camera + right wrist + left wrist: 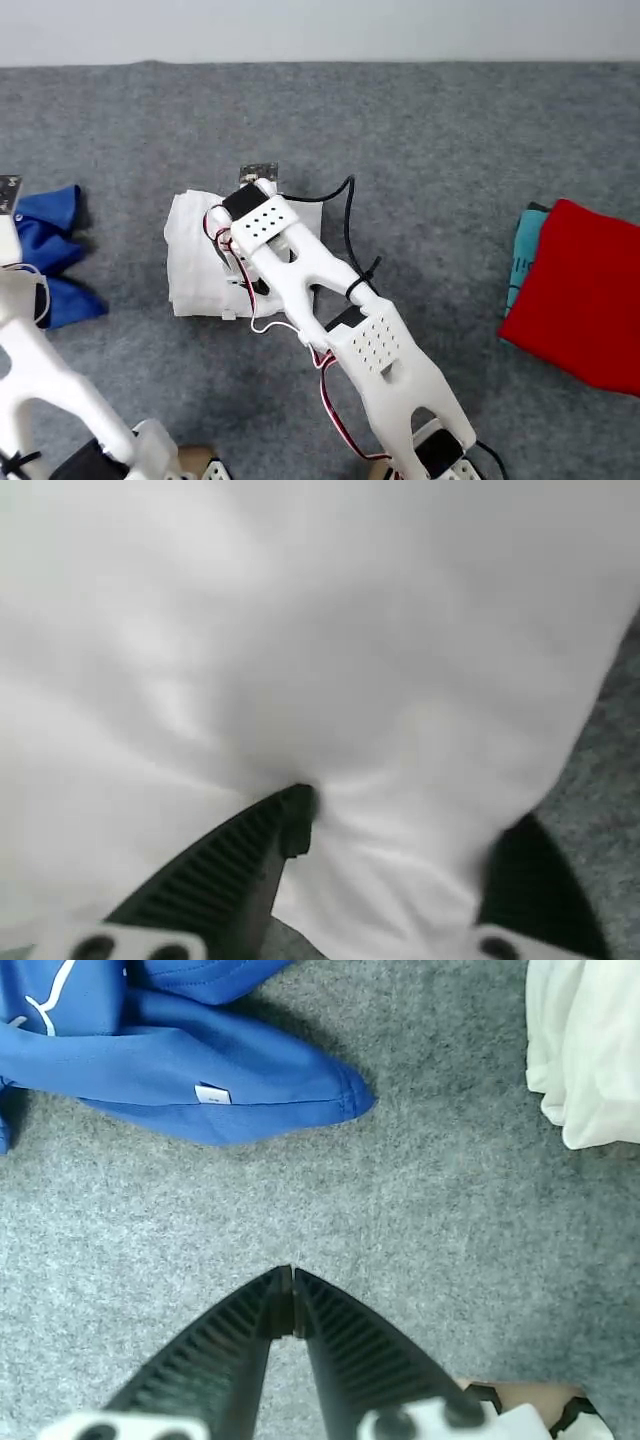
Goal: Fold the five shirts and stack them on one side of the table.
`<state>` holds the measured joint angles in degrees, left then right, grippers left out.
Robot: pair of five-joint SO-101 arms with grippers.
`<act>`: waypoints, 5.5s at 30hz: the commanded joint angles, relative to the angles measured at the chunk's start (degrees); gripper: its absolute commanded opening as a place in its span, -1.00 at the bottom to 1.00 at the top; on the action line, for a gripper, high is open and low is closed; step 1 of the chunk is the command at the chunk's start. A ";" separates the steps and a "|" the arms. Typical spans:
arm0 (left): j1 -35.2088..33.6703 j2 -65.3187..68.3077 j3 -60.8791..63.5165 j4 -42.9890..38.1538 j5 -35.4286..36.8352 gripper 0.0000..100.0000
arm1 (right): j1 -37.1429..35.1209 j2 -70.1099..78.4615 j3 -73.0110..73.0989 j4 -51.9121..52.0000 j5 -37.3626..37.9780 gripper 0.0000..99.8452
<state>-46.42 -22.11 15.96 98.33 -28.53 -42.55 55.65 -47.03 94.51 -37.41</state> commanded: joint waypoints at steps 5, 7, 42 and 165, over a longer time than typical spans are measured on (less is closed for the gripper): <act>0.09 -1.85 -0.13 0.00 0.44 -0.99 | 0.66 1.71 0.53 1.27 4.92 -0.97; 0.18 -1.85 -0.13 0.00 0.44 -0.99 | 1.45 1.54 -0.09 3.82 5.36 -0.97; 0.35 -1.85 -0.13 0.26 0.53 -0.99 | 28.26 -6.90 -19.16 3.91 72.97 -0.47; 0.44 -1.85 -0.22 0.44 0.26 -0.99 | 45.76 -44.09 2.20 8.48 35.16 -0.98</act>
<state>-46.42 -22.11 16.04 98.33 -28.53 0.79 17.93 -43.60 100.66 -4.62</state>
